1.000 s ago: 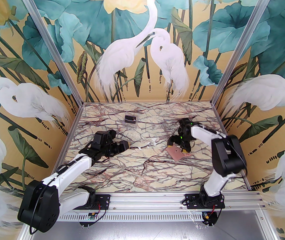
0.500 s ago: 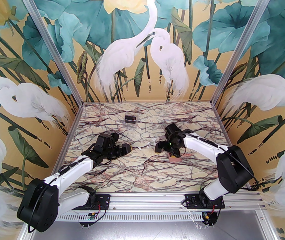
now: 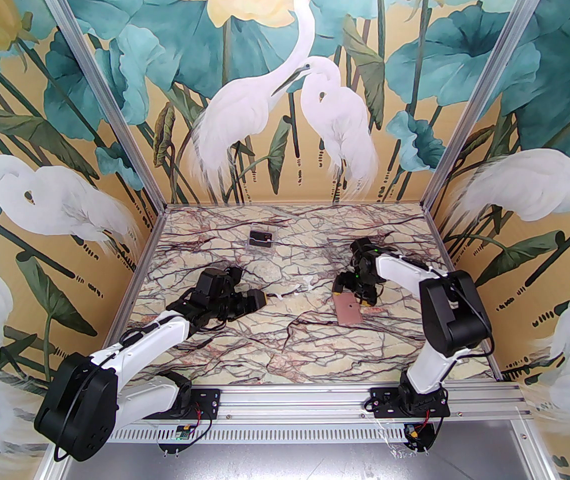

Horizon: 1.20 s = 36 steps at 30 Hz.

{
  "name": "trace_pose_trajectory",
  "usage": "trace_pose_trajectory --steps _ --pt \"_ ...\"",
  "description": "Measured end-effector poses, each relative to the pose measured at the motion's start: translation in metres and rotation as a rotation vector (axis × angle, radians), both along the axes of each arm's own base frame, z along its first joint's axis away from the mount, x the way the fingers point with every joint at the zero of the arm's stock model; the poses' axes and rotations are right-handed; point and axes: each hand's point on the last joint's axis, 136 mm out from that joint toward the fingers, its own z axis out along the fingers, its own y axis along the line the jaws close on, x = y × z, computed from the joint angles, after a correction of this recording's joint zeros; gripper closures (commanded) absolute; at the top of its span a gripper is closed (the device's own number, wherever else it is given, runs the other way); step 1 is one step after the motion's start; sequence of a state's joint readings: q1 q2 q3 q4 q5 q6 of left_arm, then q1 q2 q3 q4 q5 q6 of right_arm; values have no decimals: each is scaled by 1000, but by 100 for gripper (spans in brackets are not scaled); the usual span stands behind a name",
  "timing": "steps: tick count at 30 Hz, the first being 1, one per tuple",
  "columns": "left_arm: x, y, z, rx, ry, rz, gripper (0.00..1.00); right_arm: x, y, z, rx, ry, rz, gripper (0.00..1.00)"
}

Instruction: Put the credit cards into the card holder

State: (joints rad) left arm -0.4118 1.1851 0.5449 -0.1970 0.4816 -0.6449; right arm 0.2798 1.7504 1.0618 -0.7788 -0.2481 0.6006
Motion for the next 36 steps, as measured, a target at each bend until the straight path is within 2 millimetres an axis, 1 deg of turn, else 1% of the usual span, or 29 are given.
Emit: trace_pose_trajectory --steps 3,6,11,16,20,21,24,25,28,29,31,33,36 --pt "0 -2 -3 1 10 -3 17 -3 8 1 19 4 17 14" --pt "-1 -4 -7 1 22 -5 18 -10 23 1 26 7 58 14" --pt "-4 -13 -12 6 34 -27 19 -28 62 3 60 19 133 14" --pt "-10 -22 -17 7 50 -52 21 -42 108 10 116 16 198 14" --pt "-7 -26 -15 -8 45 -46 29 -45 140 11 138 6 244 16" --pt "-6 -26 -15 -11 43 -44 31 -47 146 11 141 6 254 16" --pt "-6 -30 -17 -16 47 -46 33 -45 148 11 117 -4 254 15" --pt "-6 -32 -18 -16 48 -50 34 -44 146 11 106 -9 251 15" --pt "-9 -40 -25 -15 58 -74 41 -38 137 10 61 -26 225 17" --pt "-11 -43 -28 -12 64 -84 44 -37 134 11 53 -32 218 21" --pt "-15 -50 -36 -1 85 -106 48 -34 129 14 45 -44 200 22" --pt "-17 -57 -43 8 108 -123 51 -31 126 15 42 -51 183 24" --pt "-17 -67 -47 6 113 -139 55 -26 125 16 53 -58 165 27"
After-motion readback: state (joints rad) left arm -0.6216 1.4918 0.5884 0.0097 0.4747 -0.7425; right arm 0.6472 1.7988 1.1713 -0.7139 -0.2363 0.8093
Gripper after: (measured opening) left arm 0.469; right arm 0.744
